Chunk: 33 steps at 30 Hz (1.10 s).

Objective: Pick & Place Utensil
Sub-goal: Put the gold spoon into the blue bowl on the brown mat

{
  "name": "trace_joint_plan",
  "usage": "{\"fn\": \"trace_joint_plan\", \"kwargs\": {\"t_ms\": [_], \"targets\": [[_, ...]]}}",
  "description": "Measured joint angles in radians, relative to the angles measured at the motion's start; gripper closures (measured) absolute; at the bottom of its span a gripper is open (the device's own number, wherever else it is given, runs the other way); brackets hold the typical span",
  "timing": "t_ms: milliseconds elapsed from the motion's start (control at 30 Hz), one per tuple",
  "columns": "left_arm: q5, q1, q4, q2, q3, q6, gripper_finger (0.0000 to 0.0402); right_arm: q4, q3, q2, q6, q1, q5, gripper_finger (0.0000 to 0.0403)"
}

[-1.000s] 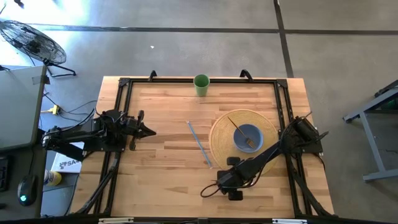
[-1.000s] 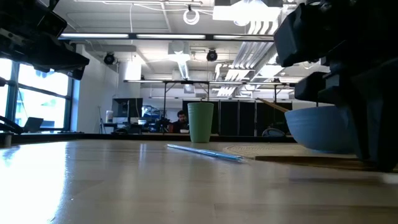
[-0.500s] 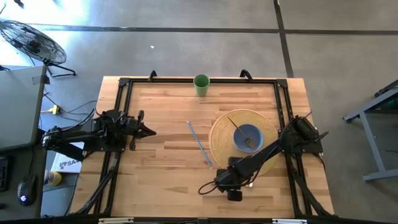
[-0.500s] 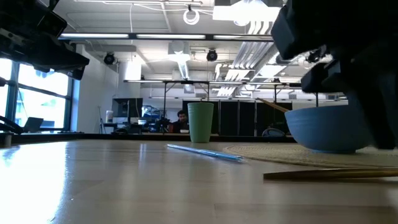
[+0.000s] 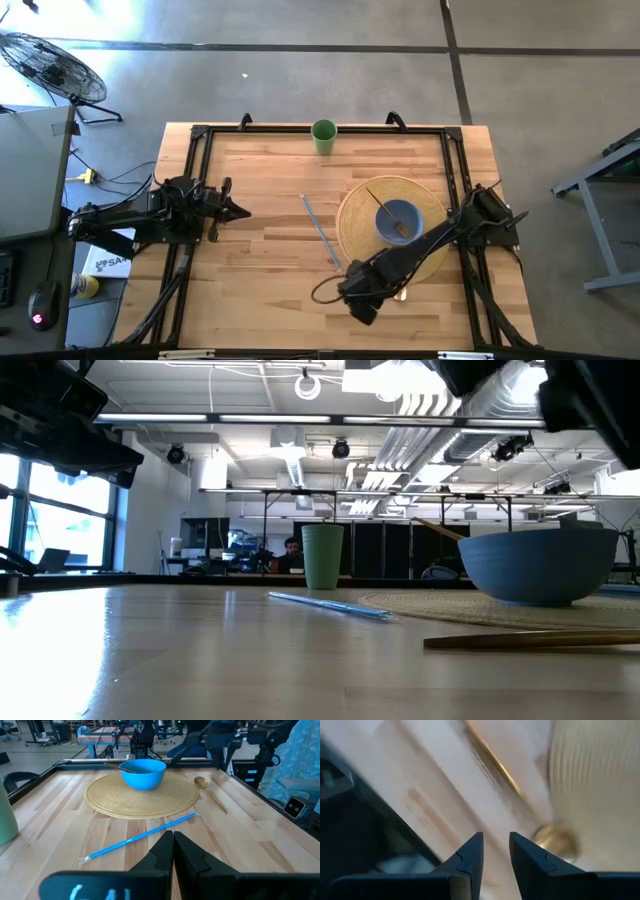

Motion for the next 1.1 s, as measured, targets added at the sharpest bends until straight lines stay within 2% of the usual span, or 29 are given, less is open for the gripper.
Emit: {"fn": "trace_joint_plan", "kwargs": {"t_ms": [67, 233, 467, 633, 733, 800, 867, 967, 1100], "targets": [[0.000, 0.000, 0.000, 0.000, 0.000, 0.000, 0.0392, 0.010, -0.012, 0.000, 0.174, 0.000, -0.023, 0.0315], [0.000, 0.000, 0.000, 0.000, 0.000, 0.000, 0.0392, 0.010, -0.049, 0.000, 0.376, -0.002, -0.029, 0.0315], [0.000, 0.000, 0.000, 0.000, 0.000, 0.000, 0.0392, 0.008, -0.072, 0.000, 0.793, -0.028, 0.002, 0.0316], [0.000, 0.000, 0.000, 0.000, 0.000, 0.000, 0.0392, -0.006, -0.072, 0.000, 0.935, -0.009, 0.065, 0.0316], [0.000, 0.000, 0.000, 0.000, 0.000, 0.000, 0.0392, -0.051, -0.072, 0.000, 1.033, 0.012, 0.042, 0.0316], [0.000, 0.000, 0.000, 0.000, 0.000, 0.000, 0.0392, -0.071, -0.072, 0.014, 1.091, 0.017, -0.010, 0.0316], [0.000, 0.000, 0.000, 0.000, 0.000, 0.000, 0.0392, -0.073, -0.072, 0.038, 1.118, 0.018, -0.057, 0.0316], [0.000, 0.000, 0.000, 0.000, 0.000, 0.000, 0.0392, -0.081, -0.072, 0.070, 1.136, 0.018, -0.069, 0.0316], [0.000, 0.000, 0.000, 0.000, 0.000, 0.000, 0.0392, -0.092, -0.072, 0.074, 1.152, 0.031, -0.019, 0.0316]]}}
